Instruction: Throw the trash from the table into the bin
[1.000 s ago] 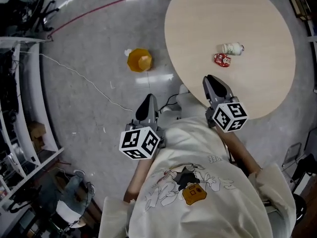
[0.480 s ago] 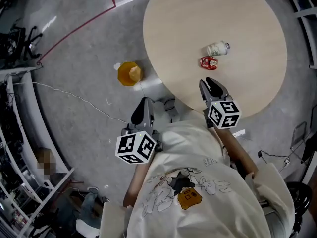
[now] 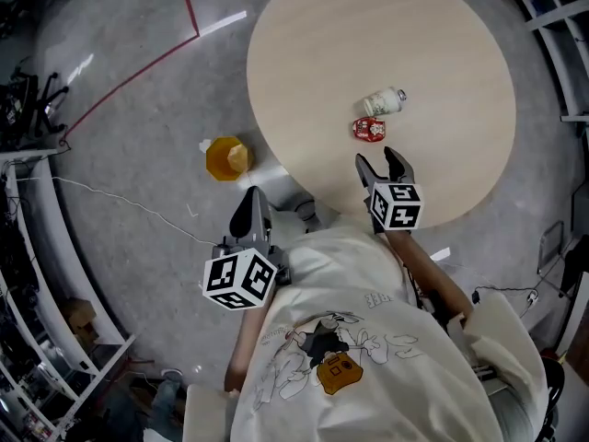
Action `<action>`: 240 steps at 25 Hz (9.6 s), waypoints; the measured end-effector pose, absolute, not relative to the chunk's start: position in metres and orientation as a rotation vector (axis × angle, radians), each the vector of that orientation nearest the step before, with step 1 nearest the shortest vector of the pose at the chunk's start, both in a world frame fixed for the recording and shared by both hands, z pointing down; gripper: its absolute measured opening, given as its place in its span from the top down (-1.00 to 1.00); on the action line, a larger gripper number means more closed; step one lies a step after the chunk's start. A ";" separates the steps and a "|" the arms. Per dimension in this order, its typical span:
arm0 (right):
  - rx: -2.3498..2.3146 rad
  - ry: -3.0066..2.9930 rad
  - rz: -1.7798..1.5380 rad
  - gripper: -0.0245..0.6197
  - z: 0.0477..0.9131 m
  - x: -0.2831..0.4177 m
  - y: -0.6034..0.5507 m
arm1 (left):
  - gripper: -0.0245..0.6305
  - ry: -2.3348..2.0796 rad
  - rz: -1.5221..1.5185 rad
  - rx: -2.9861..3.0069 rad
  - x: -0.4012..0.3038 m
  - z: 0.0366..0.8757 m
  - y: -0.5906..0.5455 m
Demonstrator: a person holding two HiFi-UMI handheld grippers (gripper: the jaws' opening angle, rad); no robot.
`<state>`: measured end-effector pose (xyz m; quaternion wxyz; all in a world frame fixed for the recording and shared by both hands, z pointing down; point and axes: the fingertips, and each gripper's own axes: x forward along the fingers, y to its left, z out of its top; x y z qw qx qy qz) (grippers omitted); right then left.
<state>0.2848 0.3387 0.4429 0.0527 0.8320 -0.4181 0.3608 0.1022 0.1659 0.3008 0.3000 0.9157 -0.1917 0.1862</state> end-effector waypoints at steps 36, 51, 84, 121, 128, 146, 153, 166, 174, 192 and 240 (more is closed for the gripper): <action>2.363 -0.872 1.353 -0.47 0.590 0.369 0.325 | 0.93 -0.372 0.833 2.540 0.175 0.358 0.181; 2.226 -0.970 1.248 -0.37 0.572 0.362 0.318 | 0.93 -0.471 0.747 2.427 0.162 0.357 0.183; 2.189 -1.331 1.206 -0.36 0.484 0.254 0.199 | 0.93 -0.742 0.477 2.350 0.032 0.324 0.112; 1.762 -1.922 1.009 -0.36 0.395 0.023 0.026 | 0.93 -1.080 0.307 2.169 -0.160 0.335 0.039; 1.765 -1.953 1.004 -0.36 0.384 -0.001 0.002 | 0.93 -1.068 0.287 2.167 -0.182 0.338 0.011; 1.799 -1.931 1.013 -0.35 0.384 -0.031 -0.021 | 0.93 -0.937 0.312 2.131 -0.198 0.368 -0.012; 1.724 -1.944 1.032 -0.35 0.391 -0.022 -0.029 | 0.93 -0.949 0.305 2.093 -0.183 0.371 -0.020; 1.554 -2.015 1.104 -0.35 0.404 -0.005 -0.056 | 0.93 -0.995 0.383 2.043 -0.139 0.372 -0.032; 1.421 -2.063 1.126 -0.35 0.440 0.002 -0.078 | 0.93 -1.058 0.462 1.966 -0.112 0.387 -0.038; 1.241 -2.055 1.207 -0.35 0.540 -0.030 -0.112 | 0.93 -1.137 0.551 1.798 -0.129 0.440 -0.059; 1.249 -1.722 1.116 -0.34 0.959 -0.013 -0.119 | 0.93 -1.062 0.579 1.551 -0.136 0.730 -0.016</action>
